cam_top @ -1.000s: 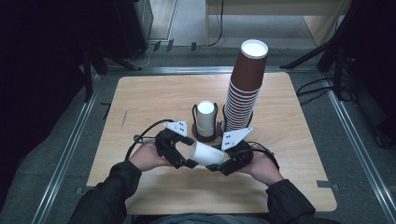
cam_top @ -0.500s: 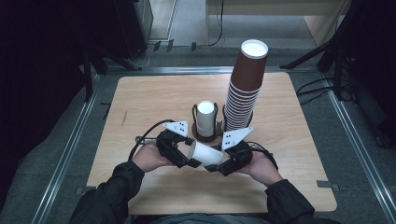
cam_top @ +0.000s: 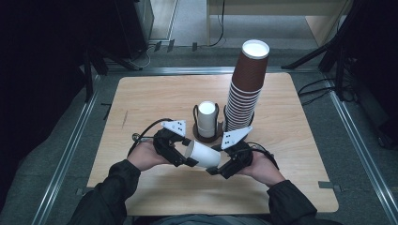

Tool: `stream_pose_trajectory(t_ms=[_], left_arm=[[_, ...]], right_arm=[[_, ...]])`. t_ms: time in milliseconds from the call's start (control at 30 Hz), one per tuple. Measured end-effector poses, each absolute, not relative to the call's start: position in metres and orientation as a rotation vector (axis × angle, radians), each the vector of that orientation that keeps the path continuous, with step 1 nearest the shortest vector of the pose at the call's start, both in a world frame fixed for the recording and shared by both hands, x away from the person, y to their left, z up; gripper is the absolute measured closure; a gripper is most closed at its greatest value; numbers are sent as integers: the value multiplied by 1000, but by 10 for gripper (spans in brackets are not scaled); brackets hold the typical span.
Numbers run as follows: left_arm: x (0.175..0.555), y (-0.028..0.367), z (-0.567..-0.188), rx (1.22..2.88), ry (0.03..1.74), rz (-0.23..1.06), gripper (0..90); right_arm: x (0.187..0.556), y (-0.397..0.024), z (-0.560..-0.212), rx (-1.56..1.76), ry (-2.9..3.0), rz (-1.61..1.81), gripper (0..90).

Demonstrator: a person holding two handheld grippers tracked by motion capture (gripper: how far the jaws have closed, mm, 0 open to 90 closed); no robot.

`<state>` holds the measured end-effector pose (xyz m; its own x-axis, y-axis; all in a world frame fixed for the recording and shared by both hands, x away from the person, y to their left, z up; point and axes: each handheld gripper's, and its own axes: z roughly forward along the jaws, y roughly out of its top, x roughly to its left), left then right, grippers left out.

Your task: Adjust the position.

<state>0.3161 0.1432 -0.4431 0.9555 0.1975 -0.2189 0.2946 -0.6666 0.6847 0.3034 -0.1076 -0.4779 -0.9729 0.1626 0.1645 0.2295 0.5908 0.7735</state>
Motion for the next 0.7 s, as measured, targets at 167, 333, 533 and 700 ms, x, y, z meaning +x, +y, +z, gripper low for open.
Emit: stream_pose_trajectory(t_ms=[167, 333, 533, 700], left_arm=[[318, 148, -440, 2328, 363, -147, 260], [322, 151, -439, 2390, 375, -114, 259], [325, 149, -440, 2459, 388, -77, 259], [326, 145, -444, 2517, 402, -52, 259]], right_arm=[[305, -107, -482, -353, -2782, -1290, 193], [308, -108, -484, -395, -2809, -1267, 200], [308, -108, -485, -426, -2817, -1237, 205], [309, -108, -487, -417, -2840, -1222, 206]])
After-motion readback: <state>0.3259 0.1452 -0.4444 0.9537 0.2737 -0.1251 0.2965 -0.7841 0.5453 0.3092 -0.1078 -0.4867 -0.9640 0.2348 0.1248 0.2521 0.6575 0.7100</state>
